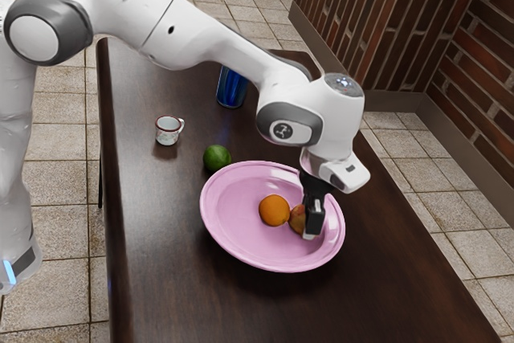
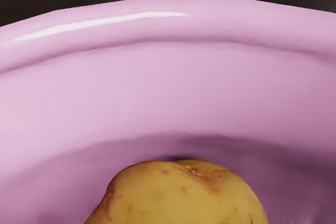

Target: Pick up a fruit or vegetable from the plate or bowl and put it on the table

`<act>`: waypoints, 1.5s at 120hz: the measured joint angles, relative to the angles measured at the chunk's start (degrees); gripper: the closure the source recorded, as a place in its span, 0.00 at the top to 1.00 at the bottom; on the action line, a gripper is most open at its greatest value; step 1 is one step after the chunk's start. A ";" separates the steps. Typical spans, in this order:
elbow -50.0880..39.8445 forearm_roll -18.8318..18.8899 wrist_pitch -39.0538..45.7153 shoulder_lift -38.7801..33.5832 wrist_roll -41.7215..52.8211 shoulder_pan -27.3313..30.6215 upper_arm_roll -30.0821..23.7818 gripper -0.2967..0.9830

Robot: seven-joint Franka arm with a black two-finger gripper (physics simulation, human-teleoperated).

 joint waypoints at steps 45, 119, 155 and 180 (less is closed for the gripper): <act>4.70 0.62 -2.04 -1.64 -0.73 -0.17 -1.76 0.44; 16.77 3.23 -9.66 3.77 -1.28 -15.59 -4.25 0.40; 16.77 3.35 -10.08 3.71 -1.21 -16.84 -4.33 0.50; 16.73 3.12 -10.11 3.25 -0.87 -17.57 -4.36 0.71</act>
